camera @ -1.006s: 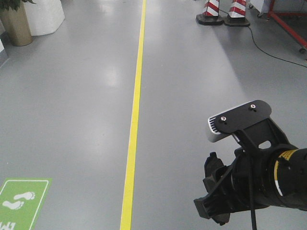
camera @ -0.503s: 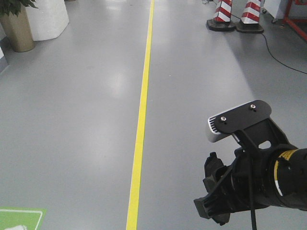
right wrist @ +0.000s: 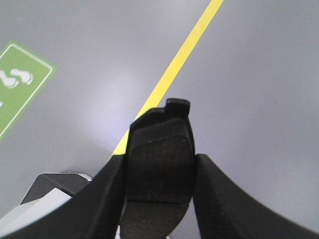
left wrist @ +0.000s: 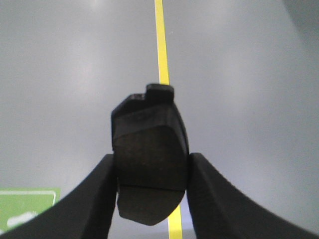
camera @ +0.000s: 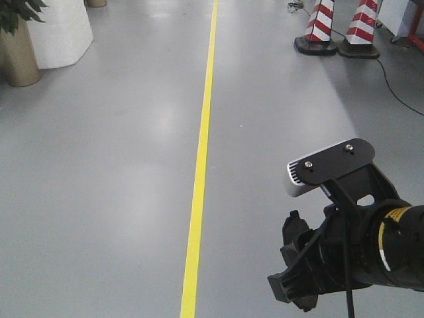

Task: Move and align brake pads A on conveyor
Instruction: 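Drive along the yellow floor line toward the conveyor, then drive past the red-and-white traffic cones toward the conveyor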

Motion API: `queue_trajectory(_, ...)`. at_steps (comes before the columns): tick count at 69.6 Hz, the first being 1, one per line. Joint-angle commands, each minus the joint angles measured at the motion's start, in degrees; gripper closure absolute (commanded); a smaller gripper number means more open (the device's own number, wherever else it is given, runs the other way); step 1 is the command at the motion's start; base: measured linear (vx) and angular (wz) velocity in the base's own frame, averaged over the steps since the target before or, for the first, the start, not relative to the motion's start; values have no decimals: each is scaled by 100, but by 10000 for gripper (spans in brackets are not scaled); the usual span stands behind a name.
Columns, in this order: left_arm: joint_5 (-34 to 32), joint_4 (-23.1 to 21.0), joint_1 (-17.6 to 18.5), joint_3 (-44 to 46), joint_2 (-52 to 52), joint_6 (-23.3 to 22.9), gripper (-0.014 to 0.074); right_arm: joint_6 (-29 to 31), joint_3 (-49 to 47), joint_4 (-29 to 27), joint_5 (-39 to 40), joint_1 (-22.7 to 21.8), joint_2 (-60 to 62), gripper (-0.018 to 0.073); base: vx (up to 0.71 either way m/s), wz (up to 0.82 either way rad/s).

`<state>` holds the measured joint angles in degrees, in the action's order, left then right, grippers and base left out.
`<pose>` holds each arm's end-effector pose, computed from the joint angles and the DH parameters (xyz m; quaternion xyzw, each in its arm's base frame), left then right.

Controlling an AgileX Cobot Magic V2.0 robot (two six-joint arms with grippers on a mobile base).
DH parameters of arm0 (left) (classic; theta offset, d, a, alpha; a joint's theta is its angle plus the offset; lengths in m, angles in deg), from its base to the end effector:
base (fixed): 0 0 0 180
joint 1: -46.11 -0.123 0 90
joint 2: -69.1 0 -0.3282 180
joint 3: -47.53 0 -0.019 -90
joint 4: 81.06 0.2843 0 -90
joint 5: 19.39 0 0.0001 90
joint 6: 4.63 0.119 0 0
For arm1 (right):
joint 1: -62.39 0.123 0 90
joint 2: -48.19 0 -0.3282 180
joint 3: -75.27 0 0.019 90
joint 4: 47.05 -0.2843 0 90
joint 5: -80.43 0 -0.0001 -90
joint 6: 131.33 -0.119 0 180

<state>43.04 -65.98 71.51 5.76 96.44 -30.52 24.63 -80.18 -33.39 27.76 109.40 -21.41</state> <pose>0.0615 0.0012 0.3173 0.0038 0.9040 -0.0580 0.4235 0.1771 0.1572 0.3320 -0.2307 0.9241 0.0742 0.2953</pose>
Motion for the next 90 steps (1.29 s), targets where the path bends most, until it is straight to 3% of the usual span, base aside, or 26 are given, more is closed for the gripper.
queue_trajectory(1, -459, 129, 40, 144, 61, -2, 603, 5, -157, 146, 269, -8, 129, 570, 62, 0)
queue_trajectory(90, -459, 129, 40, 144, 61, -2, 603, 5, -157, 151, 263, -8, 129, 570, 68, -6)
